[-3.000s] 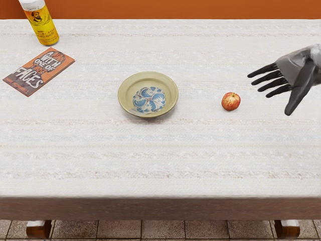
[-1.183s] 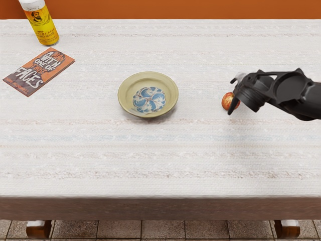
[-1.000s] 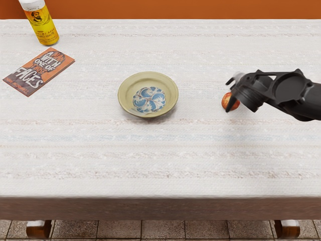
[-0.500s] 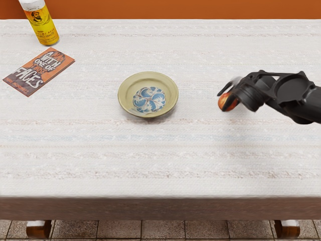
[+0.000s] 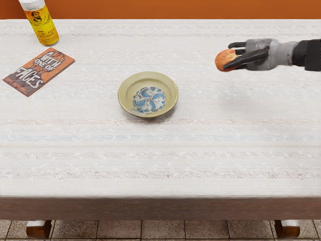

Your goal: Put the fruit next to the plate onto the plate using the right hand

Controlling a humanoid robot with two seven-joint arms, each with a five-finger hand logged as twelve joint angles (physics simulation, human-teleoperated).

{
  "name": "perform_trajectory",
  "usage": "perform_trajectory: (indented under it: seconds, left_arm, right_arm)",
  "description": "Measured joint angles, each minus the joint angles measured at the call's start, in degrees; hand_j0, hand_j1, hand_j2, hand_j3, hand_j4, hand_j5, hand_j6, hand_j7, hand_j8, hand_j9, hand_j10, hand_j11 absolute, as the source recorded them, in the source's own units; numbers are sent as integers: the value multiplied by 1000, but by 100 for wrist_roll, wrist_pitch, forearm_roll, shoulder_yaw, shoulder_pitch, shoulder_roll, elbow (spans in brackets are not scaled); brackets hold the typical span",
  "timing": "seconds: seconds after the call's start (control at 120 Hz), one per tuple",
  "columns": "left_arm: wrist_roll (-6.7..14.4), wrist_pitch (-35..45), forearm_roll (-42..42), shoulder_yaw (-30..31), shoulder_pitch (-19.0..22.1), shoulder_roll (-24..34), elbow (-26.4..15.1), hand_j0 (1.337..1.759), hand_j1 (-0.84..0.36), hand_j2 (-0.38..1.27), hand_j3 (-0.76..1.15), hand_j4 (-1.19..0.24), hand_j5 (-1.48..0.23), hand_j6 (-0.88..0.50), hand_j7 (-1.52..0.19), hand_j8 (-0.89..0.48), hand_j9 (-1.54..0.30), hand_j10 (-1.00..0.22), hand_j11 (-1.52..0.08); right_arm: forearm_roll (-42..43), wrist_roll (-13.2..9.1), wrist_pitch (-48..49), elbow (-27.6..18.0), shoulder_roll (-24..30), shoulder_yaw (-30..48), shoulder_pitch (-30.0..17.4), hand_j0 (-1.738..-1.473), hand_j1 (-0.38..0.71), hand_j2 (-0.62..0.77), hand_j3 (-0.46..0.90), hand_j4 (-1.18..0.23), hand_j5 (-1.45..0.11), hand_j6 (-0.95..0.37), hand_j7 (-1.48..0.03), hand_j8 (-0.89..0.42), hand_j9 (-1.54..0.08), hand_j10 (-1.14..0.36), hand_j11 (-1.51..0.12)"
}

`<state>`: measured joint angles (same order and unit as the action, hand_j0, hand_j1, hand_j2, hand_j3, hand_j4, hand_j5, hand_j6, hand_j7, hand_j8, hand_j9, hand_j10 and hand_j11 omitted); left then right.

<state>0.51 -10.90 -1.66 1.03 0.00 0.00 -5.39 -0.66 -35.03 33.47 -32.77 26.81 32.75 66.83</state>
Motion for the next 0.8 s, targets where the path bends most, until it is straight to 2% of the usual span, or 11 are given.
perform_trajectory:
  seconds: [0.1, 0.358, 0.383, 0.4, 0.467, 0.625, 0.8]
  left_arm:
    - [0, 0, 0, 0, 0, 0, 1, 1658, 348, 1, 0, -1, -1, -1, -1, -1, -1, -1, -1]
    - [-2, 0, 0, 1, 0, 0, 1, 1658, 349, 1, 0, -1, -1, -1, -1, -1, -1, 0, -1]
    - [-1, 0, 0, 1, 0, 0, 0, 1658, 349, 1, 0, -1, -1, -1, -1, -1, -1, 0, -1]
    - [-1, 0, 0, 1, 0, 0, 1, 1658, 349, 0, 0, -1, -1, -1, -1, -1, -1, 0, -1]
    - [0, 0, 0, 1, 0, 0, 1, 1658, 349, 0, 0, -1, -1, -1, -1, -1, -1, 0, -1]
    - [0, 0, 0, 1, 0, 0, 0, 1658, 349, 0, 0, -1, -1, -1, -1, -1, -1, 0, -1]
    - [1, 0, 0, 1, 0, 0, 0, 1658, 349, 0, 0, -1, -1, -1, -1, -1, -1, 0, -1]
  right_arm:
    - [-125, 0, 128, 82, -556, 112, 30, -1651, 265, 422, 2, -805, -1220, -442, -1113, -288, -1188, -563, -1197]
    - [-46, 0, 214, 469, -2142, 131, 302, -1654, 303, 542, 1, -803, -1273, -427, -1128, -267, -1212, -527, -1233]
    - [8, 1, 215, 536, -2257, 126, 315, -1654, 285, 445, 2, -804, -1274, -432, -1129, -267, -1211, -534, -1233]
    - [37, 1, 216, 572, -2319, 124, 322, -1653, 283, 463, 2, -803, -1275, -434, -1130, -272, -1212, -537, -1235]
    - [121, 0, 224, 675, -2480, 113, 339, -1652, 295, 492, 2, -801, -1285, -433, -1131, -267, -1217, -529, -1243]
    - [382, -1, 221, 966, -2604, 116, 370, -1650, 258, 415, 2, -798, -1294, -450, -1133, -287, -1241, -538, -1258]
    - [475, -2, 209, 1399, -2634, 115, 675, -1649, 214, 378, 2, -803, -1282, -480, -1134, -308, -1246, -579, -1254]
